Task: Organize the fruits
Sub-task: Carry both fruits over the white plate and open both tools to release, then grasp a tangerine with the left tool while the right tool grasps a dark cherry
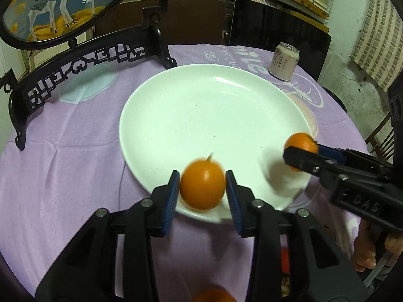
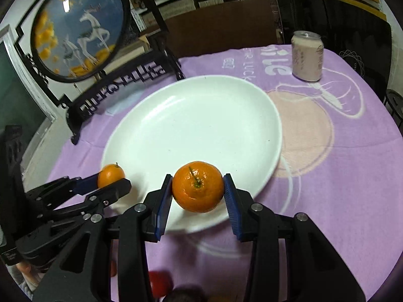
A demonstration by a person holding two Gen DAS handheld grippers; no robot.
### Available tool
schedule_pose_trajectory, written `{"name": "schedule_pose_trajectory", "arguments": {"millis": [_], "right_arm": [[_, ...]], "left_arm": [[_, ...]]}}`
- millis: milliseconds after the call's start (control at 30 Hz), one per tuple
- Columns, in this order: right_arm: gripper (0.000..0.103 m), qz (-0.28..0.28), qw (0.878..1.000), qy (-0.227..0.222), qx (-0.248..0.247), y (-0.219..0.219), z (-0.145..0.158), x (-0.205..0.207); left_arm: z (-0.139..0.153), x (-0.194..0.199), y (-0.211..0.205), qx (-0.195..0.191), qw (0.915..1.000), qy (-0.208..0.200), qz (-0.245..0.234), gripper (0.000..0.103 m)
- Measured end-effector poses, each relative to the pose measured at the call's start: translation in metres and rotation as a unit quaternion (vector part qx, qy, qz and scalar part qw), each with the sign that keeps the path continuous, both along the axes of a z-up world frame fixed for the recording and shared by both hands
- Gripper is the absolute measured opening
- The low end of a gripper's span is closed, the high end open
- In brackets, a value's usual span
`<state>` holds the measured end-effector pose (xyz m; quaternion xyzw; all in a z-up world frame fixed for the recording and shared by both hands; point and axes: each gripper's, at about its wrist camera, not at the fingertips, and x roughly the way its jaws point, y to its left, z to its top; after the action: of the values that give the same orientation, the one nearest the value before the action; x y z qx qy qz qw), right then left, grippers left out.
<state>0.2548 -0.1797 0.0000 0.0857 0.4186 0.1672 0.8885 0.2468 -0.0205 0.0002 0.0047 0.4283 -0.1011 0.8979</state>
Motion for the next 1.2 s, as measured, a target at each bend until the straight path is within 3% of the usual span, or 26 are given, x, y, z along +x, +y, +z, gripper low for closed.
{"name": "schedule_pose_trajectory", "arguments": {"millis": [33, 100, 333, 500, 633, 833, 1000, 1200], "right_arm": [[0.041, -0.002, 1.000, 0.000, -0.005, 0.001, -0.002, 0.000], [0.043, -0.001, 1.000, -0.001, -0.009, 0.001, -0.005, 0.000], [0.043, 0.000, 0.999, -0.031, 0.006, -0.008, 0.011, -0.018], [0.044, 0.005, 0.999, -0.051, 0.014, -0.019, 0.027, -0.056], [0.059, -0.004, 0.998, -0.060, 0.019, -0.028, 0.026, -0.088], [0.064, -0.018, 0.996, -0.085, 0.007, -0.044, 0.019, -0.142], [0.070, -0.025, 0.996, -0.086, 0.002, -0.052, 0.012, -0.162], [0.072, -0.025, 0.996, -0.081, 0.000, -0.052, 0.013, -0.161]], "left_arm": [[0.000, 0.000, 0.001, 0.002, 1.0000, -0.006, 0.001, 0.058], [0.001, -0.002, 0.001, 0.006, 0.9999, -0.016, 0.000, 0.062], [0.008, -0.013, 0.013, 0.004, 0.9996, -0.022, 0.019, 0.062], [0.014, -0.046, 0.031, 0.007, 0.9989, -0.032, 0.034, 0.062], [0.009, -0.077, 0.046, 0.006, 0.9988, -0.026, 0.042, 0.065], [-0.001, -0.115, 0.055, 0.005, 0.9986, -0.019, 0.049, 0.071], [-0.009, -0.138, 0.036, 0.046, 0.9980, -0.034, 0.026, 0.079], [-0.018, -0.137, 0.019, 0.078, 0.9963, -0.035, 0.003, 0.079]]}}
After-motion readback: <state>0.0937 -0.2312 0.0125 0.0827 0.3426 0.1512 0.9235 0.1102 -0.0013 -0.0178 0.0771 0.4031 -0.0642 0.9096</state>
